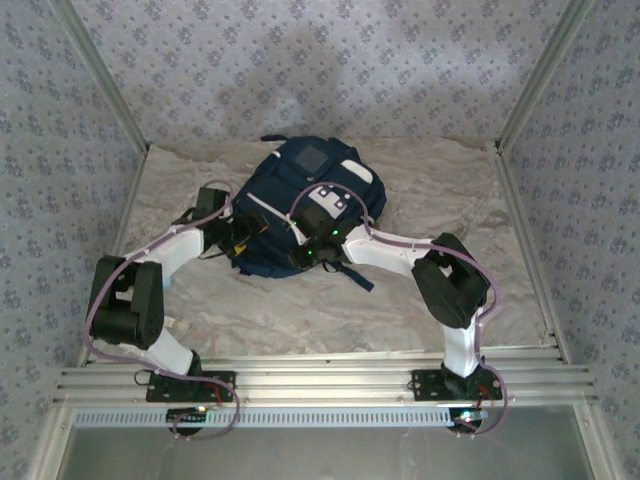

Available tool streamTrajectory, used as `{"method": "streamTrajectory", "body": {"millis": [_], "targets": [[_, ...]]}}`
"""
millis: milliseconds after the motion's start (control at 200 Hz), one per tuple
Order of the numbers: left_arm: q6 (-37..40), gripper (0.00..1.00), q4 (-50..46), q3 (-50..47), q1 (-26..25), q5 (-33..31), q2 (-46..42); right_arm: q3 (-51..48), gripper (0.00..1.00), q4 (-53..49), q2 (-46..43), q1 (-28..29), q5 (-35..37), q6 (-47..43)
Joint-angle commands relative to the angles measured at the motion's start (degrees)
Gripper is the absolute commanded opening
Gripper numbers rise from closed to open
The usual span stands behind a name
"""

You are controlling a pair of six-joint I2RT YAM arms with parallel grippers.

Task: Pack the student bag

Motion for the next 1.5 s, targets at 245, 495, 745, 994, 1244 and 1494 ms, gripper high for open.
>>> {"method": "streamTrajectory", "body": {"millis": [245,495,745,994,1244,1494], "targets": [[-4.15,0.81,4.02,-1.92,-6.93,3.95,2.55,-10.24,0.0,1.2,-11.72,-10.02,-4.91,1.49],[-9.89,0.8,8.88,0.9,-15.36,5.37,2.27,-14.3,0.04,-0.11,-18.48,-14.41,-6.88,-0.72],[-5.3,0.81,2.47,7.03,-16.73,3.32,0.53,-17.09,0.34,-0.61,-19.79,-14.39,-8.3,-4.76],[3.7,0.82,-6.44,9.11,-9.23,-2.66,-1.14,-17.38,0.46,0.75,-16.77,-16.29,-9.03,-8.8],[4.81,0.82,-5.47,6.47,-5.32,-3.55,1.23,-15.34,0.51,4.0,-12.65,-14.58,-9.63,-8.48],[5.56,0.82,-4.23,7.13,-5.24,-2.96,5.72,-12.61,0.5,4.98,-9.77,-13.31,-4.08,-7.89]]}}
